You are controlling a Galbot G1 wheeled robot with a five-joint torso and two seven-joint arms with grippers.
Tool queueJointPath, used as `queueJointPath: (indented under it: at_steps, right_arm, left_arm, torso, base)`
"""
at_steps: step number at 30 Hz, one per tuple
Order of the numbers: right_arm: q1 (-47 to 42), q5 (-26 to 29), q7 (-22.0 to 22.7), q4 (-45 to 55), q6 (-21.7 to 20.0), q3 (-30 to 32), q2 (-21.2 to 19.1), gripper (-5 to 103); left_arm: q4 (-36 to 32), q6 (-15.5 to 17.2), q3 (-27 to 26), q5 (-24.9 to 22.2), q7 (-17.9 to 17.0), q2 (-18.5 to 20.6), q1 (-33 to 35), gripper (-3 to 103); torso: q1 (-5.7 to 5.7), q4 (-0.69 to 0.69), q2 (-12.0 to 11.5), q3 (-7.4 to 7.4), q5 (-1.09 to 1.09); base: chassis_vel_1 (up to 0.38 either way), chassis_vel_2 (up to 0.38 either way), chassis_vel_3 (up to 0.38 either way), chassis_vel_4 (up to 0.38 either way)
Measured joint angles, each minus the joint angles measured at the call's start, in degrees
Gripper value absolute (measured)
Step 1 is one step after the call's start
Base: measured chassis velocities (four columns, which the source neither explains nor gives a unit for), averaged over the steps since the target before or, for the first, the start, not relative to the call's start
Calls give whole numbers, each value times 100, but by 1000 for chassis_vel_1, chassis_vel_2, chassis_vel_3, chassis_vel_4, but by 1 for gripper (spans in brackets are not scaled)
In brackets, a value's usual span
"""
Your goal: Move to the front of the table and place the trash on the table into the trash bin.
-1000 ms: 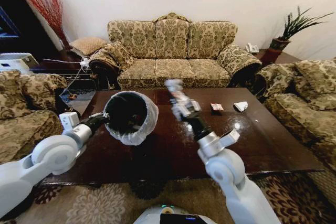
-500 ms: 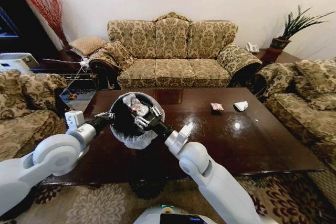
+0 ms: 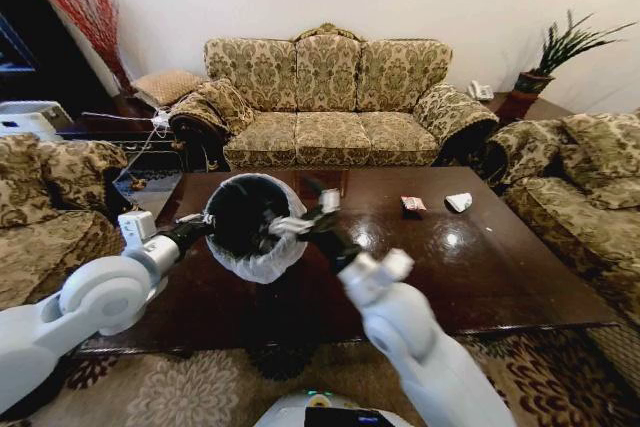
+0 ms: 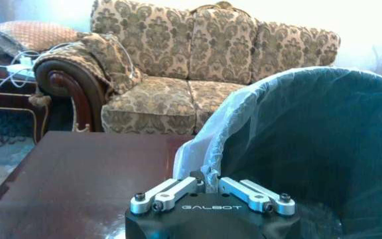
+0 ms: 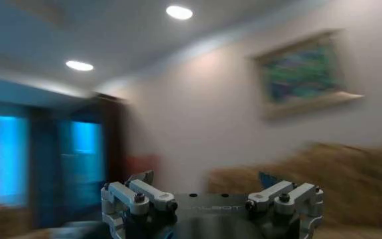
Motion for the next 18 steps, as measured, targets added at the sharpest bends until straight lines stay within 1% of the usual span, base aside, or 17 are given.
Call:
queueJointPath:
  at_steps: [1,2,3,4,5,6,7,8,9,10,11,13,14,16,18]
  right_arm:
    - [-209,342,25,-442,85,774,-32,100]
    - [-229,482,-10,-820,163,1205,-52,100]
    - [-193,507,-84,-1269,312,1551,-76,100]
    - [-193,507,-84,-1269,312,1551,-76,100]
    - [-123,311,-242,-1892,637,1968,-109,100]
    - [-90,129,-323,-2203,821,2160,-129,100]
    - [-63,39,-369,-2466,939,2277,-147,100]
    - [-63,39,-369,-2466,939,2277,-147,100]
    - [16,6,-362,-2968,1049,2367,-182,100]
    - [16,6,-362,-2968,1049,2367,-182,100]
    - [115,12,-359,-3360,1080,2368,-196,100]
    - [323,58,-376,-4014,1199,2294,-188,100]
    - [323,58,-376,-4014,1199,2294,-188,100]
    - [664,255,-328,-4749,1308,2162,-77,100]
    - [750,261,-315,-4894,1348,2129,-48,100]
  left_arm:
    - [-5,-1,0,19,3,-87,-15,0]
    - [-21,-2,-1,26,2,-137,-18,0]
    - [-40,-3,-1,29,4,-181,-20,0]
    - [-40,-3,-1,29,4,-181,-20,0]
    - [-52,-3,-2,41,1,-226,-13,0]
    - [-58,-2,-9,55,-2,-250,-3,0]
    - [-62,-2,-12,61,-3,-266,3,0]
    - [-62,-2,-12,61,-3,-266,3,0]
    - [-76,-2,-20,71,0,-293,7,0]
    - [-76,-2,-20,71,0,-293,7,0]
    - [-86,-3,-25,85,1,-316,9,0]
    - [-120,-3,-28,98,7,-359,7,0]
    - [-120,-3,-28,98,7,-359,7,0]
    - [-136,-3,-28,105,23,-401,6,0]
    - [-137,-2,-27,109,25,-408,7,0]
  torso:
    - [0,0,0,0,0]
    - [0,0,0,0,1]
    - [0,1,0,0,1]
    - [0,1,0,0,1]
    - [2,1,-1,2,3]
    - [3,2,-1,2,3]
    - [3,1,-1,2,2]
    - [3,1,-1,2,2]
    - [2,0,-1,2,-1]
    - [2,0,-1,2,-1]
    - [2,1,-1,1,0]
    - [2,2,-1,2,1]
    - [2,2,-1,2,1]
    - [2,2,-1,2,-1]
    - [2,2,-1,1,-1]
  base:
    - [0,0,0,0]
    - [0,0,0,0]
    - [0,0,0,0]
    - [0,0,0,0]
    - [0,0,0,0]
    - [0,0,0,0]
    - [-39,-35,62,37]
    - [-39,-35,62,37]
    - [-62,-44,62,56]
    - [-62,-44,62,56]
    - [-81,-77,87,56]
    - [-101,-115,112,130]
    - [-122,-115,112,158]
    - [-168,-215,200,177]
    - [-187,-247,227,210]
